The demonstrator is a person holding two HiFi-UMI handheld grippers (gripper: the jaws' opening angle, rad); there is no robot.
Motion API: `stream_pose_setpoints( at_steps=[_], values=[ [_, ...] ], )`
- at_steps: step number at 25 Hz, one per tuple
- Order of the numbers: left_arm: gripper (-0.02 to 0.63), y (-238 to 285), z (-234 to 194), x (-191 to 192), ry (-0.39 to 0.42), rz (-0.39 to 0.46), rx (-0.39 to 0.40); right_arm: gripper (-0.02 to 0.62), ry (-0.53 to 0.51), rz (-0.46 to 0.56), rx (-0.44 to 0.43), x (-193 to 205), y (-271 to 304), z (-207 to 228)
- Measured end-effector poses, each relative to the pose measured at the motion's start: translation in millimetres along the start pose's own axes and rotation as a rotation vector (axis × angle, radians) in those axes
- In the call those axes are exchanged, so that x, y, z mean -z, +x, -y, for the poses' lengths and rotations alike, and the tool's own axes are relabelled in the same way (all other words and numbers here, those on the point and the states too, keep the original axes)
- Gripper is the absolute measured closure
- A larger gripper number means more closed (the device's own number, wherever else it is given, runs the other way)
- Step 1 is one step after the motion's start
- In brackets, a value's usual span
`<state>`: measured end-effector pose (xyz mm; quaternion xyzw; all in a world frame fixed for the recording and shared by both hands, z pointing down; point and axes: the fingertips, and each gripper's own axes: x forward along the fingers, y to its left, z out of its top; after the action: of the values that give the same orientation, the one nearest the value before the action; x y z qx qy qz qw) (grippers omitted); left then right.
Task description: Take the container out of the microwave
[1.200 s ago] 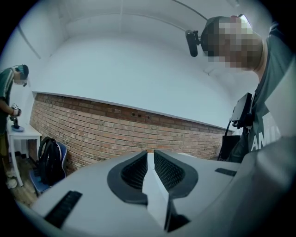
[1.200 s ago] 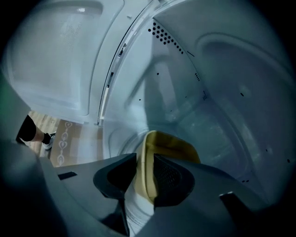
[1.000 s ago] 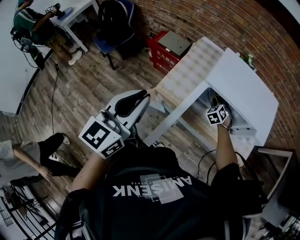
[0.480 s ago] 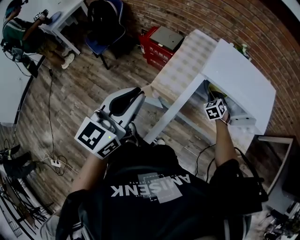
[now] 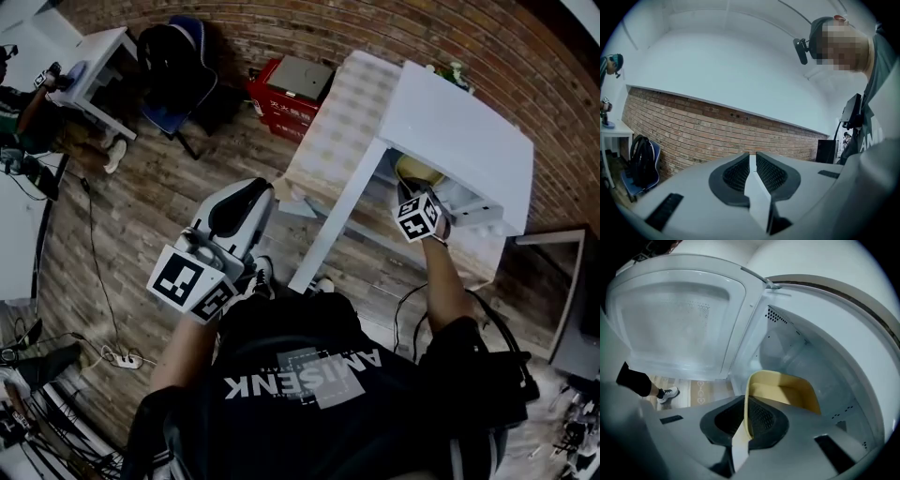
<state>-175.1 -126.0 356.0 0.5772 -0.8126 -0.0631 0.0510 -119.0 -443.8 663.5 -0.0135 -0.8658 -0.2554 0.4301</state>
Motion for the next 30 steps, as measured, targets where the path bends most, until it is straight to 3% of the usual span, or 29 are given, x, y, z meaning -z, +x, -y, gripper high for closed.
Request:
stream_pose_setpoints(
  at_steps=[12, 26, 30],
  values=[
    [0.557, 13, -15, -10, -0.052, 0.005, 0.111, 0.545, 0.149, -0.035, -0.047, 4, -36, -36],
    [0.557, 32, -31, -9, -0.054, -0.02, 0.216, 0.545, 0.179, -0.05, -0.051, -21, -81, -74],
    [0.584, 38, -38, -6, -0.089, -0.04, 0.199, 0.545, 0.192, -0.053, -0.035, -26, -102, -82]
  ],
)
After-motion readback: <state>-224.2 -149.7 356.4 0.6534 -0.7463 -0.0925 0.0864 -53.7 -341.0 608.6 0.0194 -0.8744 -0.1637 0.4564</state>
